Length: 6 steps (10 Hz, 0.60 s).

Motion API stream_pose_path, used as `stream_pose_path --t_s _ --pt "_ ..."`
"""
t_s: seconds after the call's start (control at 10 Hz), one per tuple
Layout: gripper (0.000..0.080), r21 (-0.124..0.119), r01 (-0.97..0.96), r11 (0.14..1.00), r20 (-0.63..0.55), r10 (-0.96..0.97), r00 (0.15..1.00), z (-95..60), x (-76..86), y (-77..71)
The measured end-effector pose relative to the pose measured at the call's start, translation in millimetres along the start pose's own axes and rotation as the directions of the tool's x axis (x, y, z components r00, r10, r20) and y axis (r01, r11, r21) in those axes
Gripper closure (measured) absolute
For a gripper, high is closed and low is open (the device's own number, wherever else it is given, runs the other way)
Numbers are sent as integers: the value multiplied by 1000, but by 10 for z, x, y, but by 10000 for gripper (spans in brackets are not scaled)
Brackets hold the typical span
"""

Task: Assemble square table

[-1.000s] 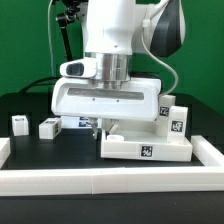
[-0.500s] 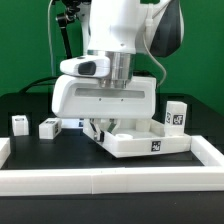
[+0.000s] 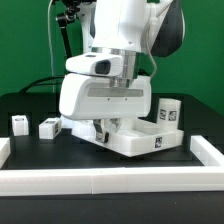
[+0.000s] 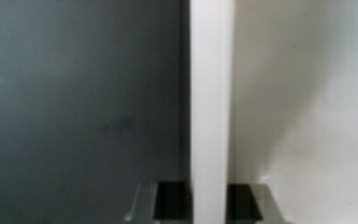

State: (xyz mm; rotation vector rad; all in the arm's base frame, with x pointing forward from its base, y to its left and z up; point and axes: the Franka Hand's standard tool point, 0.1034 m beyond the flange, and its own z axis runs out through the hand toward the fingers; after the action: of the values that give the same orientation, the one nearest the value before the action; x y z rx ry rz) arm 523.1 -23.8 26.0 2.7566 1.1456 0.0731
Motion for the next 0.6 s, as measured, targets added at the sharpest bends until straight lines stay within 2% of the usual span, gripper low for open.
stream_pose_path --t_s 0.1,0.2,0.4,0.6 --pt "738 -5 36 999 1 -36 999 -3 2 9" --pt "738 -22 147 989 -3 -147 989 -22 53 20" --pt "738 -25 288 957 5 -288 958 -56 238 29" --pt "738 -41 466 884 20 -465 885 -41 442 13"
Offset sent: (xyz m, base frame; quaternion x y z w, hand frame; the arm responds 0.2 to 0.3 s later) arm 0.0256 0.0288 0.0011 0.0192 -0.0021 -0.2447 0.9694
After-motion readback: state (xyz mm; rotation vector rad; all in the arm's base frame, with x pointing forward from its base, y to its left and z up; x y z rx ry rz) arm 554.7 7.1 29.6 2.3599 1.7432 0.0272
